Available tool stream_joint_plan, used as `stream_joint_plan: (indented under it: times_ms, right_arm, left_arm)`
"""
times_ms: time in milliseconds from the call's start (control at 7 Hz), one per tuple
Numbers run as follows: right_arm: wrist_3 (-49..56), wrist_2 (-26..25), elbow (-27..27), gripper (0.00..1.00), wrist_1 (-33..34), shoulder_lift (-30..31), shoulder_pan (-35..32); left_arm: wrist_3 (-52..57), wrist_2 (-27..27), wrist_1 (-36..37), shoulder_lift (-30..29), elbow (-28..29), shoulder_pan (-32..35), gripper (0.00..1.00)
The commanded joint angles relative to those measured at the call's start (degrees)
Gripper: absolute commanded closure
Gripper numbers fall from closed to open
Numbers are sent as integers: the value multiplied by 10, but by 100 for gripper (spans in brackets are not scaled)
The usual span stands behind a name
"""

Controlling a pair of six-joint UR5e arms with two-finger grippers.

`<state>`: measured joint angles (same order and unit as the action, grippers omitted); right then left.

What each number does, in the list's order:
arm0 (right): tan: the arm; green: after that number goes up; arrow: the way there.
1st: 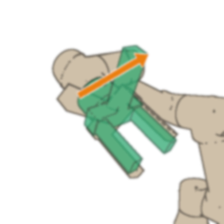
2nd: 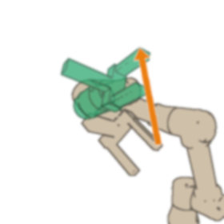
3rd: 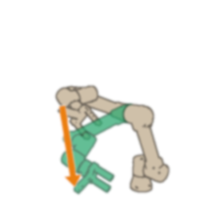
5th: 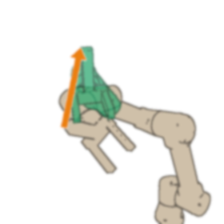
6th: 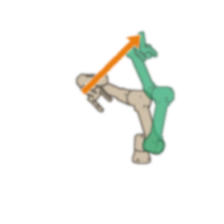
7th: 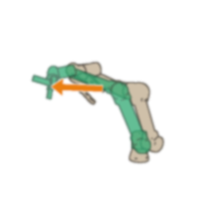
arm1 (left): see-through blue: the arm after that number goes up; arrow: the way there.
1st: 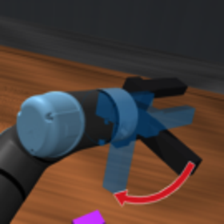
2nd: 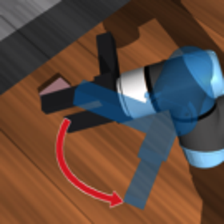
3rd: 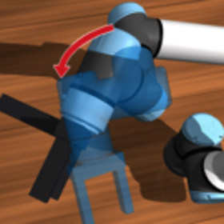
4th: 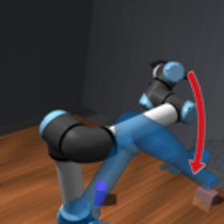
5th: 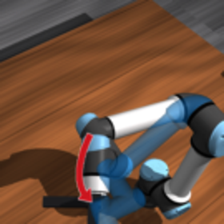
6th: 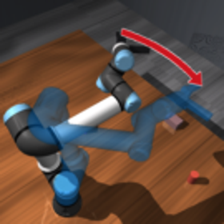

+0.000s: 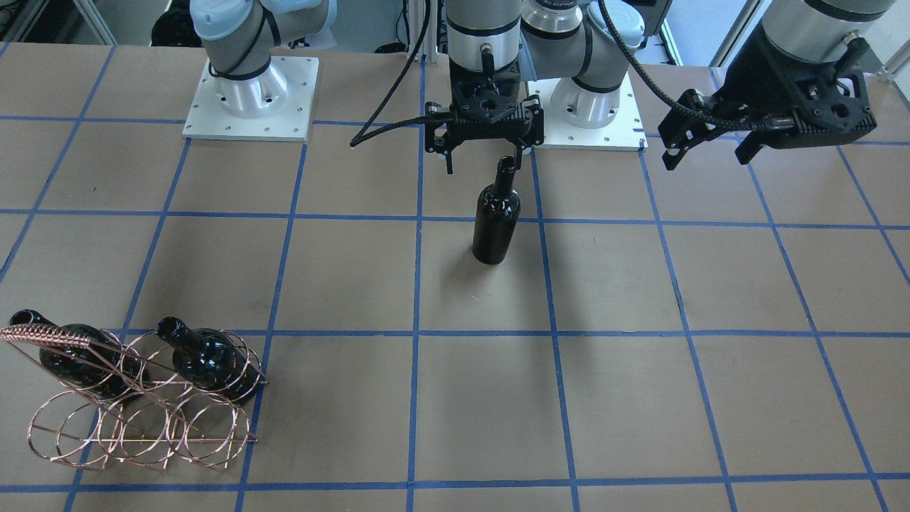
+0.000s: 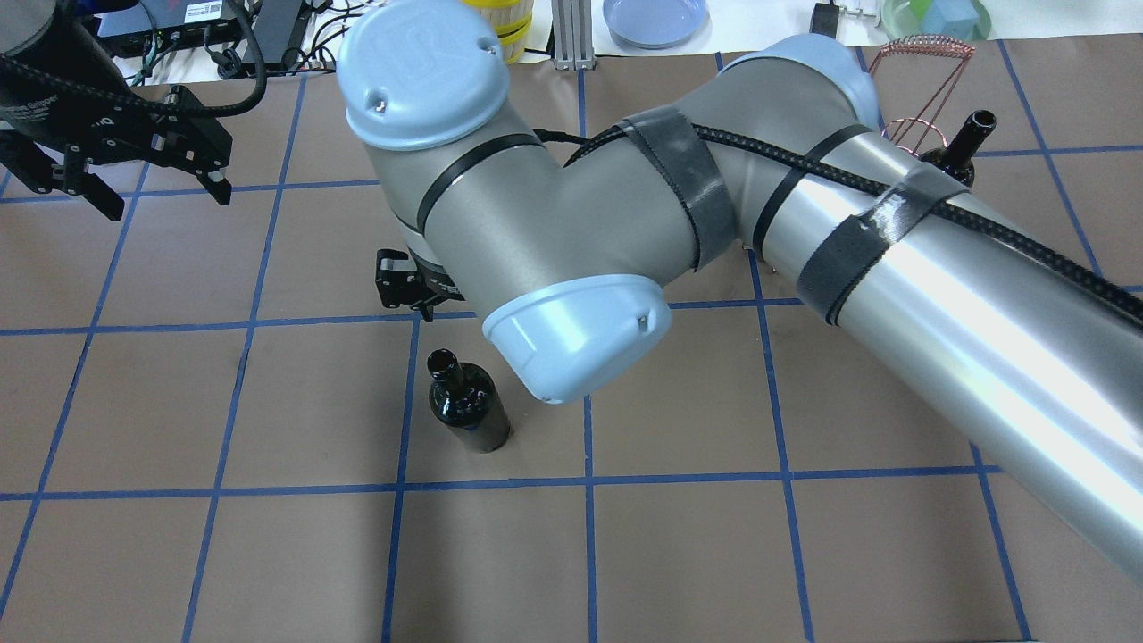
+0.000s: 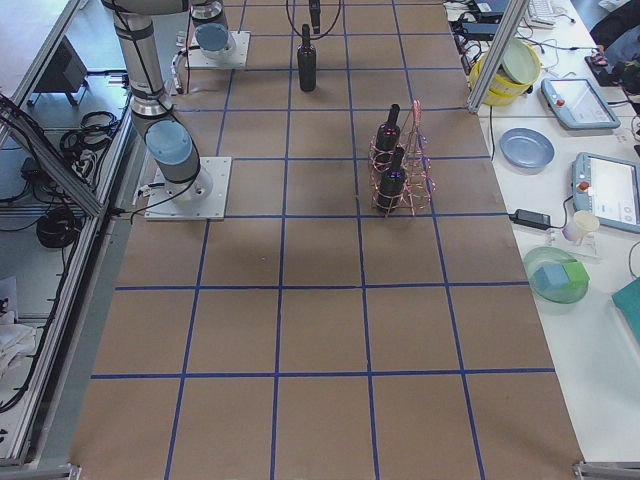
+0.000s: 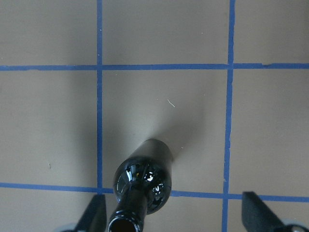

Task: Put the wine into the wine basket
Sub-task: 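Move the right gripper over the standing bottle and grasp its neck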

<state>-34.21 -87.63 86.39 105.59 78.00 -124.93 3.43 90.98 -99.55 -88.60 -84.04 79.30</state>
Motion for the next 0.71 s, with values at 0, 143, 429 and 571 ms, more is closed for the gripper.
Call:
stream_joint_plan:
  times_ms: [0, 143, 429, 571]
  right_arm:
    - [-30, -3, -3, 0, 1, -28, -33]
    - [-33, -3, -3, 0, 1, -37, -39]
    - [-46, 4, -3, 0, -13, -46, -40]
    - [-51, 8, -3, 0, -16, -52, -40]
  left_arm:
    - [1, 0, -2, 0, -2, -4, 0]
    - [14, 18, -19, 0, -5, -4, 0]
    - [27, 39, -20, 0, -9, -5, 0]
    - [27, 39, -20, 0, -9, -4, 0]
